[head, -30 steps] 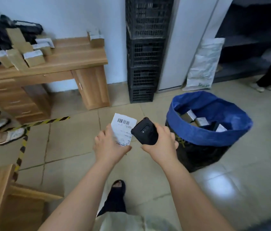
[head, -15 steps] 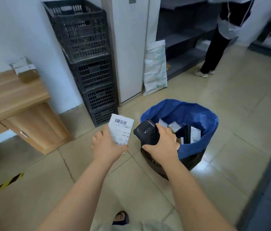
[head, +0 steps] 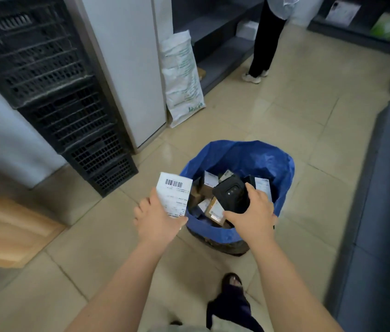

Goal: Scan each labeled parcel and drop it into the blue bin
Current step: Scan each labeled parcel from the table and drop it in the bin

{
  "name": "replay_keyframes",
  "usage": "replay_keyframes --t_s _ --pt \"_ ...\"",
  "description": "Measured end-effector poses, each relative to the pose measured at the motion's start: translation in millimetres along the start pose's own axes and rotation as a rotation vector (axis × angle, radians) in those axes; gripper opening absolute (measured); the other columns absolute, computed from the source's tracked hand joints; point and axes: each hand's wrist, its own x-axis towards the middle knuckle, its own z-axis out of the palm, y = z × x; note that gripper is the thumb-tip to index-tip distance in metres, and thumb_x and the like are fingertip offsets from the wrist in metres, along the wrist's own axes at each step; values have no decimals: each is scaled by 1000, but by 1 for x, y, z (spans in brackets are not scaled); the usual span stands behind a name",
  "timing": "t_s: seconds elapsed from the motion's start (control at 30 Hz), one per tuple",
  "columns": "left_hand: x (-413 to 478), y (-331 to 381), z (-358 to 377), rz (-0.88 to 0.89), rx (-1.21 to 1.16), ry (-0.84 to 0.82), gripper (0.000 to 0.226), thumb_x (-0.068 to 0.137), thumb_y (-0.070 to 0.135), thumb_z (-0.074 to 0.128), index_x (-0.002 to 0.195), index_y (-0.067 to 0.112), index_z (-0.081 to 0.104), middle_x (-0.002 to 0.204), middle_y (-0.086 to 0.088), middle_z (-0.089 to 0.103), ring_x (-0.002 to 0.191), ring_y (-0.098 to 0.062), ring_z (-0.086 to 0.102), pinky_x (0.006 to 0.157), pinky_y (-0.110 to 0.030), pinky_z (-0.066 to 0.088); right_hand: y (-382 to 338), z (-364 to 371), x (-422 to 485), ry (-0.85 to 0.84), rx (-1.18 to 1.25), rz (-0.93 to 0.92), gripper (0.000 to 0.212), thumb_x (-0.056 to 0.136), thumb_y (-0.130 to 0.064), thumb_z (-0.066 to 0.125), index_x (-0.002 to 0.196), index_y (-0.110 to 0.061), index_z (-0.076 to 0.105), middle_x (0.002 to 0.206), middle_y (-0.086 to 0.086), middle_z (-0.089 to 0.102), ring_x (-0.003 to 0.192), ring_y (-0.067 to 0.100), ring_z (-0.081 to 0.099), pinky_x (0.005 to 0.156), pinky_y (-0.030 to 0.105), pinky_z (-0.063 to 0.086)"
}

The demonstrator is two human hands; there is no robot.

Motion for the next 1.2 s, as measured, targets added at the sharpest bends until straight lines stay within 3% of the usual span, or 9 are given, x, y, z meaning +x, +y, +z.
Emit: replay_keyframes --t_s 0.17,0.43,0.57,0.77,0.97,1.1,1.2 --pt "47 59 38 -2 13 -80 109 58 52 85 144 19 27 134 -10 42 124 -31 36 101 -41 35 14 -10 78 -2 10 -17 83 73 -37 80 145 -35 37 139 -3 43 128 27 37 104 48 33" --pt "107 135 108 -70 83 -161 114 62 56 82 150 19 20 137 -11 41 127 -32 38 105 -42 36 45 -14 202 -152 43 -1 82 73 -38 82 143 -31 39 139 -2 44 130 25 41 107 46 36" --pt "121 142 155 -34 195 -235 112 61 55 80 149 22 19 136 -7 39 128 -33 38 101 -45 40 79 11 239 -225 124 79 89 73 -33 85 148 -24 38 142 0 44 132 24 42 109 38 35" --pt "146 134 228 97 326 -356 112 67 50 77 155 21 14 136 -10 34 122 -32 39 103 -43 39 119 55 275 -300 138 176 91 74 -32 85 149 -24 36 143 1 42 134 23 37 109 39 37" --pt "184 123 292 115 365 -445 112 72 56 75 156 20 11 148 -17 26 134 -36 29 112 -47 30 146 94 304 -319 137 254 88 75 -29 84 149 -23 36 144 2 41 134 24 35 108 37 35" --pt "197 118 305 144 433 -480 111 75 55 76 156 23 9 158 -16 13 144 -36 18 118 -53 21 154 107 308 -303 102 299 91 74 -31 85 150 -23 35 145 2 40 135 25 35 110 42 36" --pt "203 123 289 233 433 -404 100 81 50 73 156 24 13 158 -12 20 143 -34 21 117 -52 23 145 104 306 -292 79 293 95 73 -31 85 152 -23 33 146 2 39 135 25 35 111 43 37"
